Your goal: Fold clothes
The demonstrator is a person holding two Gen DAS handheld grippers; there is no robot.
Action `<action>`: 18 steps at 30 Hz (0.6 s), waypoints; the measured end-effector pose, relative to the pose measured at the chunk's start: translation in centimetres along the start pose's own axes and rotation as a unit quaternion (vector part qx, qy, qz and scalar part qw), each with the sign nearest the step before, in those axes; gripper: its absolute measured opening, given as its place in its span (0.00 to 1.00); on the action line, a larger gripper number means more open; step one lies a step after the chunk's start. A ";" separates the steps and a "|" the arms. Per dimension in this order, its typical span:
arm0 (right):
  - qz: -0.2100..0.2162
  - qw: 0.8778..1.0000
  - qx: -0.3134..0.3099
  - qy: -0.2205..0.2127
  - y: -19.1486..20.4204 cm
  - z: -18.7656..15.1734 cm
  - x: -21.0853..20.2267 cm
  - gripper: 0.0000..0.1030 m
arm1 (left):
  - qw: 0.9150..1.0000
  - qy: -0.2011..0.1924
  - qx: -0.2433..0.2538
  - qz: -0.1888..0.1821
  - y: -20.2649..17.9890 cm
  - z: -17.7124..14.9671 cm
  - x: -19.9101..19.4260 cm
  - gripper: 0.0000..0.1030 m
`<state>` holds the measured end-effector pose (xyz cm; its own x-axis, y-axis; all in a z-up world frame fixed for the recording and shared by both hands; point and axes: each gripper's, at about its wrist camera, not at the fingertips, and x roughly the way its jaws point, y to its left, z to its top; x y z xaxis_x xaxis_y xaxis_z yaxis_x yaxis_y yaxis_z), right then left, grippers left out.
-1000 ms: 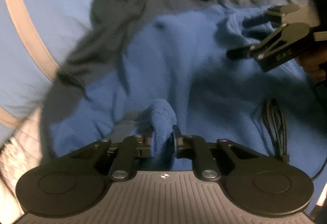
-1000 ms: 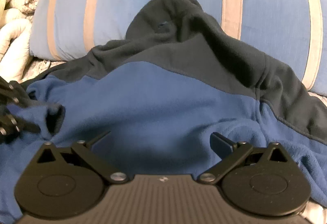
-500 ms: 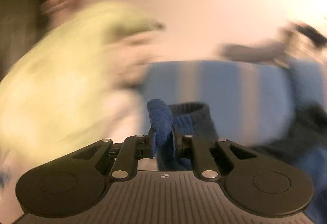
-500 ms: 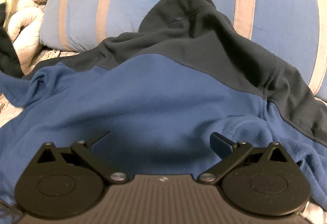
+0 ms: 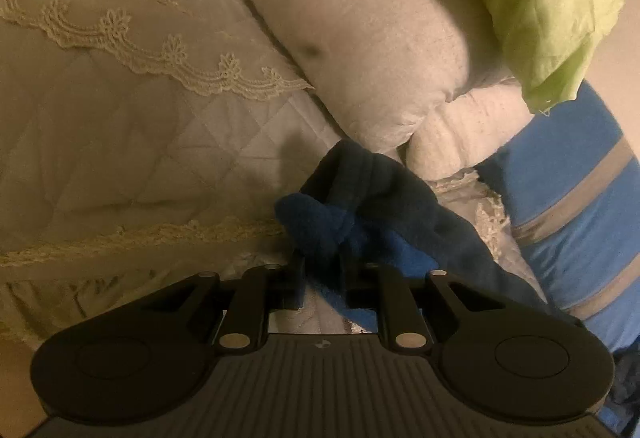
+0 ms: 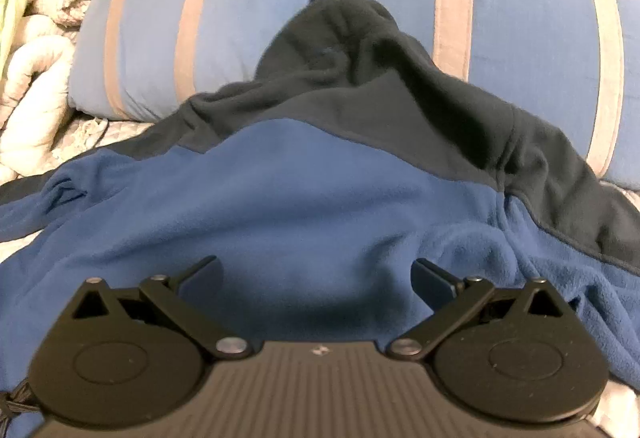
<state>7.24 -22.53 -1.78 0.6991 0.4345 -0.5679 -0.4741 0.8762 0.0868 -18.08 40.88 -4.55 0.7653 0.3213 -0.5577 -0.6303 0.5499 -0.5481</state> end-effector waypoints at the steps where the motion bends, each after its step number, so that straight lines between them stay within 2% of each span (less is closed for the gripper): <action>1: 0.002 1.000 -0.003 -0.005 0.2 -0.1 -0.1 1.00 | 1.000 0.002 -0.002 -0.004 0.1 0.2 0.2 0.17; 6: 0.051 0.994 -0.086 -0.043 3.5 0.1 -1.4 1.00 | 1.000 0.012 -0.001 -0.017 0.2 2.0 0.4 0.17; 9: 0.079 0.986 -0.143 -0.042 6.2 -0.2 -2.0 1.00 | 1.000 0.019 0.006 -0.024 0.1 2.7 0.9 0.17; 12: 0.096 0.980 -0.168 -0.036 7.7 -0.8 -2.1 1.00 | 0.999 0.023 0.024 -0.025 -0.5 3.5 1.2 0.14; 14: 0.094 0.982 -0.163 -0.031 7.6 -1.3 -1.9 1.00 | 0.999 0.019 0.042 -0.025 -1.0 4.1 1.3 0.13; 18: 0.085 0.990 -0.112 -0.004 5.9 -1.6 -1.0 1.00 | 0.997 0.007 0.081 -0.016 -2.3 5.5 1.1 0.12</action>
<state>2.91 -18.12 -1.97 0.6024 0.5745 -0.5542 -0.6919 0.7220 -0.0037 -15.05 44.26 -0.49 0.7823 0.2921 -0.5502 -0.5755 0.6770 -0.4588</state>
